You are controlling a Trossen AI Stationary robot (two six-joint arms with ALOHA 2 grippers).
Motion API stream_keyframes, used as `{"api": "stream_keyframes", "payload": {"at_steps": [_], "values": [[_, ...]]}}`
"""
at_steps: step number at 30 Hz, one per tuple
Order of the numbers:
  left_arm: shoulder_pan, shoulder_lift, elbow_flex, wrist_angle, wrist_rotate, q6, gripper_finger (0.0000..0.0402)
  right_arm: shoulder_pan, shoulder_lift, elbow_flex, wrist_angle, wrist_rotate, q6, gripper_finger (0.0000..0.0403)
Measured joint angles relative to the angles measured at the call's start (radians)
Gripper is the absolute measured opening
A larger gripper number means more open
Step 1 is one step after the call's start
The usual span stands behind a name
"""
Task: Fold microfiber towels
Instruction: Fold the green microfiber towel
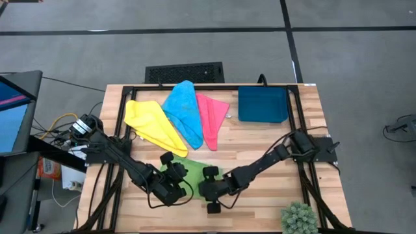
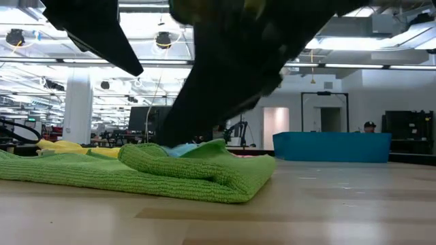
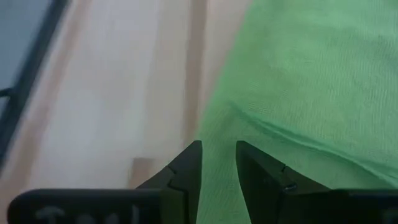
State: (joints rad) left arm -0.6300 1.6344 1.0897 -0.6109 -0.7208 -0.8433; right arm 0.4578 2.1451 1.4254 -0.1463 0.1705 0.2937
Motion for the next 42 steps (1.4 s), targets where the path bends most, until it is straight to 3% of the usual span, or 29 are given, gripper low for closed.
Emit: {"api": "stream_keyframes", "payload": {"at_steps": [10,17,24,29,37,42], "values": [[0.002,-0.003,0.0,-0.004,-0.001,-0.016,0.0,-0.002,0.068,0.003,0.082,-0.064,0.002,0.0123],[0.002,-0.023,0.0,-0.009,0.002,-0.019,0.0,0.005,0.039,-0.001,0.067,-0.079,-0.014,0.0123],[0.0,-0.033,0.0,-0.037,0.038,-0.075,0.0,0.006,0.001,0.0,0.058,0.06,-0.04,0.0123],[-0.03,-0.033,0.0,-0.08,0.053,-0.147,0.0,-0.012,0.003,0.0,0.058,0.067,-0.044,0.0123],[-0.108,-0.033,0.0,-0.207,-0.047,-0.406,0.0,-0.013,0.028,-0.003,0.063,0.06,-0.101,0.0123],[-0.136,-0.033,0.0,-0.21,-0.047,-0.503,0.0003,-0.021,0.057,-0.002,0.078,0.064,-0.094,0.0123]]}}
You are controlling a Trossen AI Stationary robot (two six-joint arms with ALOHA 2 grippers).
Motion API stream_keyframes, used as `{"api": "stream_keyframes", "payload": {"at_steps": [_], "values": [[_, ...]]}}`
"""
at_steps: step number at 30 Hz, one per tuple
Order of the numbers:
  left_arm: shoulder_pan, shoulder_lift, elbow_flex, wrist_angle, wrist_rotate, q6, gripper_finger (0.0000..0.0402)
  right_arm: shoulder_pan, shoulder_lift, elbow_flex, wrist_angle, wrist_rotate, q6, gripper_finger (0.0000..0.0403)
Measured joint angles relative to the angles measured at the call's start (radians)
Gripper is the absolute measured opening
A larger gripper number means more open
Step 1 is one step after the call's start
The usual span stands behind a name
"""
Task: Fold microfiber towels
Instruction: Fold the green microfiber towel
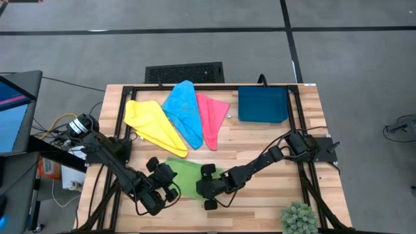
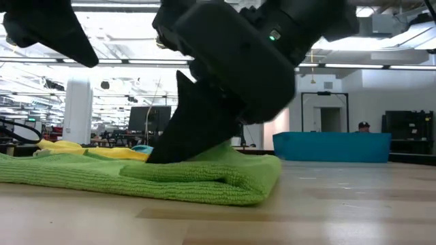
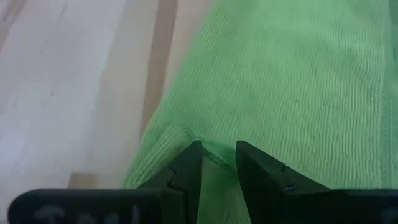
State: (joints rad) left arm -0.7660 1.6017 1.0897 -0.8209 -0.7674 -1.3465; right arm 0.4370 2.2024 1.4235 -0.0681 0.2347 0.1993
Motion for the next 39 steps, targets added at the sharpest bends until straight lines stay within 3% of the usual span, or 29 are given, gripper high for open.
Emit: {"api": "stream_keyframes", "payload": {"at_steps": [6,13,17,27,30,39], "values": [[-0.005,0.002,-0.041,-0.015,0.005,-0.122,0.0034,-0.042,-0.09,0.002,-0.018,0.008,0.009,0.0123],[-0.063,0.002,-0.143,0.008,-0.015,-0.388,0.0086,-0.041,-0.247,-0.003,-0.238,0.143,0.02,0.0123],[-0.099,0.002,-0.186,0.033,-0.024,-0.49,0.0104,-0.018,-0.282,-0.089,-0.266,0.195,0.082,0.0123],[-0.122,0.002,-0.337,0.266,0.018,-0.568,0.0113,-0.025,-0.261,-0.252,-0.053,0.188,0.138,0.0123],[-0.12,0.002,-0.363,0.288,0.041,-0.585,0.0113,-0.041,-0.215,-0.247,0.049,0.136,0.138,0.0123],[-0.12,0.001,-0.376,0.263,0.168,-0.589,0.0113,-0.067,-0.105,-0.201,0.08,0.077,0.142,0.0123]]}}
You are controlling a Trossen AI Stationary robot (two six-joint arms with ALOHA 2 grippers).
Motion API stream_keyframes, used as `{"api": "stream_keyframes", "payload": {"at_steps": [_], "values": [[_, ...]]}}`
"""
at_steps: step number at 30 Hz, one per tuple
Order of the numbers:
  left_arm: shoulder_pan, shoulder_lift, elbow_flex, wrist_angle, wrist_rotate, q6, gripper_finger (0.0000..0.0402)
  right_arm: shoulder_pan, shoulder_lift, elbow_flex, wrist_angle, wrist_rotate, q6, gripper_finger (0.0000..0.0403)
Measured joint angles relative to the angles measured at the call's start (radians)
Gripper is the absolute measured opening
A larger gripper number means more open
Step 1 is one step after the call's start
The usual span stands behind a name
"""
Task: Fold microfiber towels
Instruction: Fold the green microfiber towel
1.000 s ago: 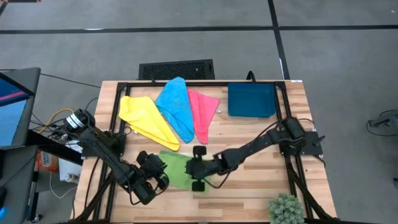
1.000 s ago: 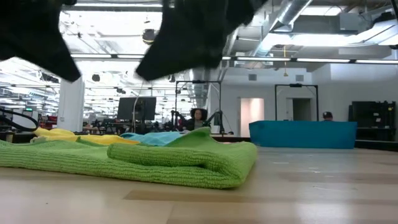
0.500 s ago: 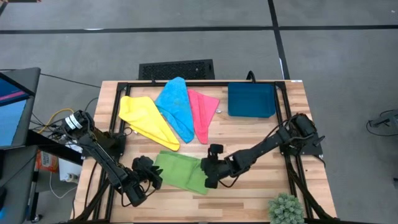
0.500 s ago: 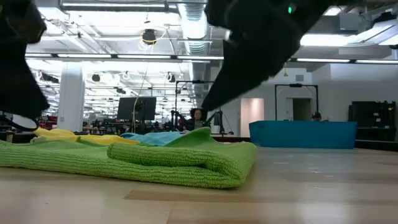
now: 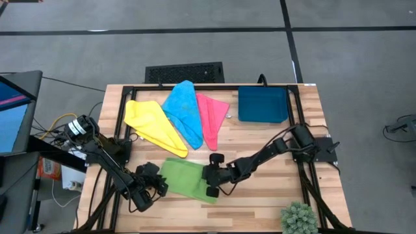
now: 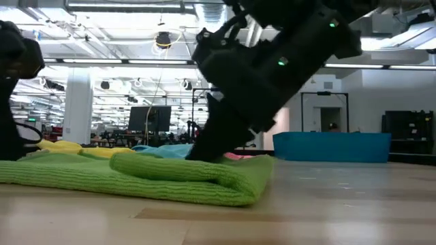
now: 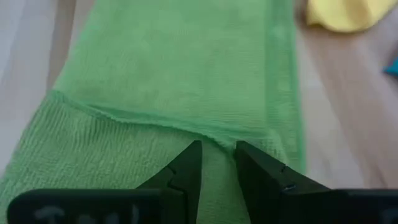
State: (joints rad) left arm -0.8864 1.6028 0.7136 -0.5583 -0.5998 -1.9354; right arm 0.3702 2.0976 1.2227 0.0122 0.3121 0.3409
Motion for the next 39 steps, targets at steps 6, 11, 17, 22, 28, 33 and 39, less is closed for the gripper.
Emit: {"api": "stream_keyframes", "payload": {"at_steps": [6,11,17,22,28,33,39], "values": [[-0.036,-0.001,0.001,-0.011,0.058,-0.07,0.0113,-0.013,-0.055,0.017,-0.004,0.004,-0.009,0.0123],[-0.058,-0.039,0.001,-0.041,-0.022,-0.154,0.0115,-0.013,-0.074,0.018,-0.003,0.008,-0.002,0.0123],[-0.05,-0.188,0.012,-0.118,0.034,-0.1,0.0144,0.013,-0.076,0.018,-0.011,0.003,0.076,0.0123],[-0.098,-0.247,0.037,-0.188,0.067,-0.195,0.0168,0.044,-0.076,0.018,-0.011,0.003,0.095,0.0123],[-0.137,-0.115,0.036,-0.162,0.134,-0.32,0.0186,0.047,-0.076,0.018,-0.014,0.008,0.152,0.0123],[-0.135,-0.025,0.037,-0.13,0.143,-0.373,0.0199,0.048,-0.076,0.018,-0.015,0.007,0.177,0.0123],[-0.133,0.026,0.041,-0.101,0.164,-0.351,0.0203,0.048,-0.076,0.018,-0.012,0.007,0.186,0.0123]]}}
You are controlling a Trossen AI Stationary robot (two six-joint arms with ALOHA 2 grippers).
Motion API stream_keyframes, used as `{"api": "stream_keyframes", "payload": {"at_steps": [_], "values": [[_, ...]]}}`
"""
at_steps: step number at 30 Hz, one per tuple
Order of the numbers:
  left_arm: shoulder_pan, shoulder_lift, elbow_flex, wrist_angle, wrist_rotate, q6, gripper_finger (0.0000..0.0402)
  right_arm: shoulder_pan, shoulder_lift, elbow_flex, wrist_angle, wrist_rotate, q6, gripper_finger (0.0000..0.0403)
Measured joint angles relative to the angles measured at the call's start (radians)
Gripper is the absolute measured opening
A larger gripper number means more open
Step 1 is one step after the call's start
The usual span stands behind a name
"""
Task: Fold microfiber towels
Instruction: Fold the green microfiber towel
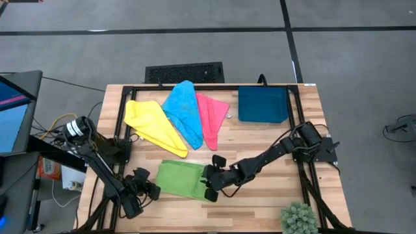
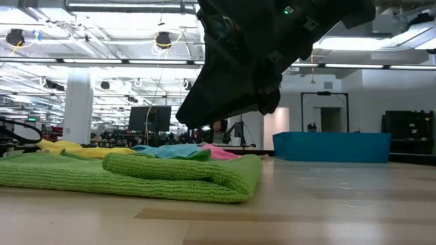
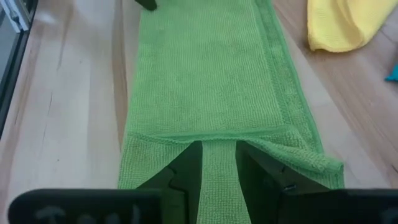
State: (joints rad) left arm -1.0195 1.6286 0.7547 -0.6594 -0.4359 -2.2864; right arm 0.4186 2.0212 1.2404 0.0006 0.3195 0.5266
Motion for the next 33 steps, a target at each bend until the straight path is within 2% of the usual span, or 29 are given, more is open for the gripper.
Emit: {"api": "stream_keyframes", "payload": {"at_steps": [5,14,16,25,29,33], "values": [[0.024,0.001,0.0,-0.002,0.038,0.028,0.0166,0.0,0.0,0.001,-0.002,-0.001,0.031,0.0123],[0.065,0.008,0.018,0.02,0.03,0.119,0.0029,0.028,0.0,0.095,-0.15,-0.003,0.072,0.0123],[0.069,0.008,0.018,0.031,0.02,0.132,0.0009,0.036,0.0,0.107,-0.18,-0.001,0.076,0.0123],[0.077,-0.056,0.016,0.038,0.009,0.127,0.0001,0.085,0.0,0.137,-0.236,0.001,0.113,0.0122],[0.083,-0.106,0.016,0.033,-0.033,0.128,0.0001,0.102,0.0,0.137,-0.239,0.004,0.12,0.0113],[0.108,-0.138,0.016,0.049,-0.067,0.17,0.0,0.103,0.0,0.137,-0.232,0.053,0.082,0.0099]]}}
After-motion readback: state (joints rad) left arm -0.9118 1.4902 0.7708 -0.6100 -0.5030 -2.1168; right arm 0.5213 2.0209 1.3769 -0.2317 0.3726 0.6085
